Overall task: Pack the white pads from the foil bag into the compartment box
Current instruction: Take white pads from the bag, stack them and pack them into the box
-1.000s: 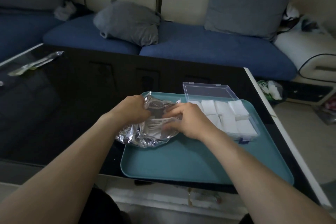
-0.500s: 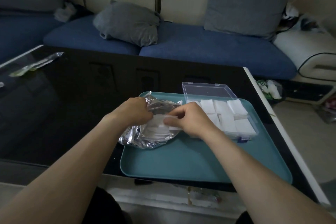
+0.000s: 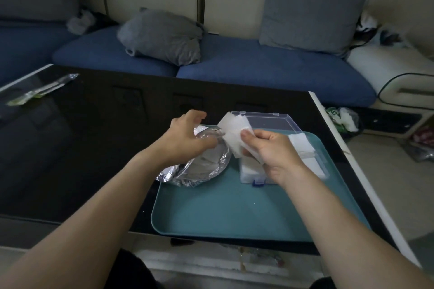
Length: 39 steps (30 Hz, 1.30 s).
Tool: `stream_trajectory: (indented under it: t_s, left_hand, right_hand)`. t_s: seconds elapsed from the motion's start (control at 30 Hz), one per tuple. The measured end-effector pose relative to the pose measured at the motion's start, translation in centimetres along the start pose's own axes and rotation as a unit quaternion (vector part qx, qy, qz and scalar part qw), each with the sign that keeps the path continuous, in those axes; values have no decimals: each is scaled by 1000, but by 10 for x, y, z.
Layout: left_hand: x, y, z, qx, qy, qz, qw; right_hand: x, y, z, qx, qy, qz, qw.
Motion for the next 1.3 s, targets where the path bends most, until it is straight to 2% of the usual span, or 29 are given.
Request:
stream_trajectory:
  t_s: [0.13,0.2,0.27,0.33,0.43,0.57,0.7,0.83,0.97,1.1,1.23,1.3]
  left_hand:
    - [-25,-7,-11,-93,-90,-31,991]
    - [-37,-18,-14,-90,-103,-58,989]
    - [-46,-28,-15,-63,-93,-158,981]
    - [-53,-34,-15,-46,-71,-269,959]
    - [-59,-43,-16,-71,-22,-353,933]
    - [-62,-53,-15,-99,71,-447,886]
    - [-59,-53,-12,-142,113,-500,847]
    - [-57,-60,-10,-73,141,-489,858]
    - [-57,-74,-5,4,110,-446,888]
    - [-60,-78,-6,36,58,-416,907]
    - [-54,-79,-4,14,64,-389,919]
    - [-50,-79,-3,4,74,-399,914]
  right_hand:
    - [12,5,-5,49,-83,178,979]
    - [16,5,-9,87,-114,247,958]
    - [18,2,-15,134,-124,277,943]
    - [18,0,-18,165,-109,260,945]
    - [15,-2,-19,156,-90,214,960]
    - [15,6,-26,90,-55,135,985]
    - [17,21,-26,14,-11,83,996]
    - [22,29,-21,-86,71,83,990]
    - [22,25,-25,-147,140,-16,979]
    - [20,23,-24,-167,163,-54,971]
    - [17,19,-25,-160,156,-95,970]
    - [20,17,-26,-126,144,-96,977]
Point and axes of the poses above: each hand's wrist, its own z-axis towards the middle knuckle, its own y-axis out of the back of the hand, x = y × z, the point moved 2 cm from there along z, towards the middle knuckle, and after that the axes turned 1 degree about y, right-handed, at the moved point
